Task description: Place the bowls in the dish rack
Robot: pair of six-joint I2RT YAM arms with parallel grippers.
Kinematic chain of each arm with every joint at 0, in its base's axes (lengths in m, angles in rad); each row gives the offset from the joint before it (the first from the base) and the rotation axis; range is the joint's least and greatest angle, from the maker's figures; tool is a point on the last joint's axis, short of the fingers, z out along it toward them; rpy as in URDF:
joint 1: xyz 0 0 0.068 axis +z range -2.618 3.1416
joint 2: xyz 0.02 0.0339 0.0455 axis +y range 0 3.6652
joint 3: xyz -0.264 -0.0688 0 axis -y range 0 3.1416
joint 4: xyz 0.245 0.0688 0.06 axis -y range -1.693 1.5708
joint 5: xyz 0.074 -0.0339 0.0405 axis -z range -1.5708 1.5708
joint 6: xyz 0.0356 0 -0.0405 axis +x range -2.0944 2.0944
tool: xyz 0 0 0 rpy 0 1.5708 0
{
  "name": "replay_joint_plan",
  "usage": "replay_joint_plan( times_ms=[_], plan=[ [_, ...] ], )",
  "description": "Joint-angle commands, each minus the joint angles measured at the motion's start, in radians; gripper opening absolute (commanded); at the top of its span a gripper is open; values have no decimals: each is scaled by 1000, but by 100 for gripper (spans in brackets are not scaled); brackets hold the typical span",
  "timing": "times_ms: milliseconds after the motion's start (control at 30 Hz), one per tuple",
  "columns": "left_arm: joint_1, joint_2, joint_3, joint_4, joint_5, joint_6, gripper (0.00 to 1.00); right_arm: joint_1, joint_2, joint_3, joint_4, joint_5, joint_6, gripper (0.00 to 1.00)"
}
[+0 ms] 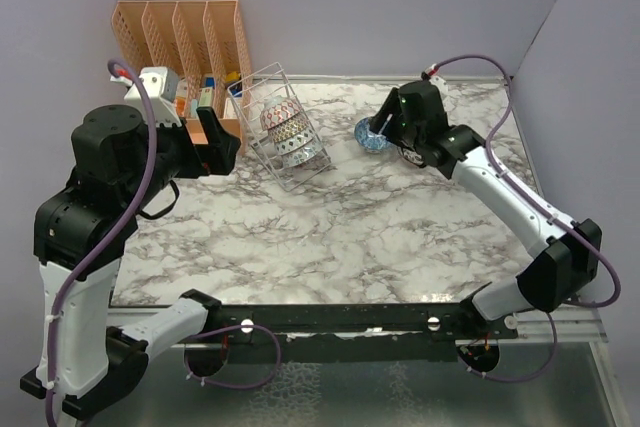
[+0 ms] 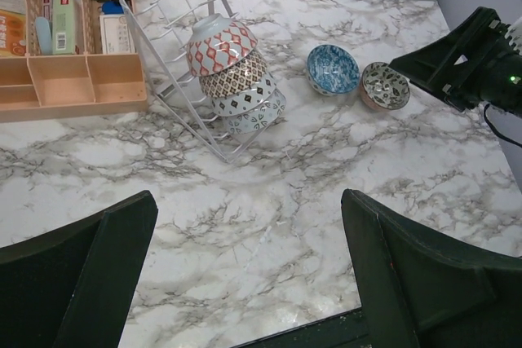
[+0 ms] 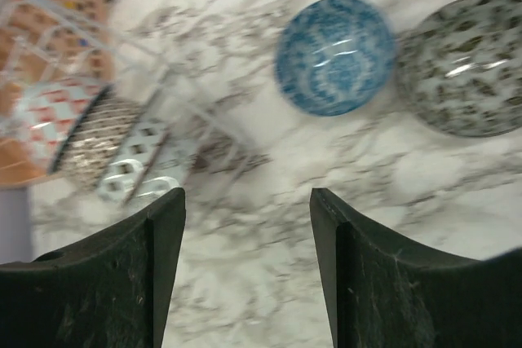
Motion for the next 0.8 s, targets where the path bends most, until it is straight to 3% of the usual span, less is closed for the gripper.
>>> replay_joint_plan(
  times_ms=[0, 267, 533, 767],
  plan=[
    [-5, 2, -19, 52, 25, -18, 99, -137, 68, 26, -203, -35, -371, 65],
    [-5, 12, -78, 94, 18, -35, 99, -181, 330, 133, -208, -30, -668, 65],
    [-5, 36, -83, 102, -13, -43, 99, -214, 450, 173, -136, 30, -756, 63],
    [-5, 45, -105, 109, -32, -52, 99, -238, 495, 111, -30, 0, -844, 61]
  ],
)
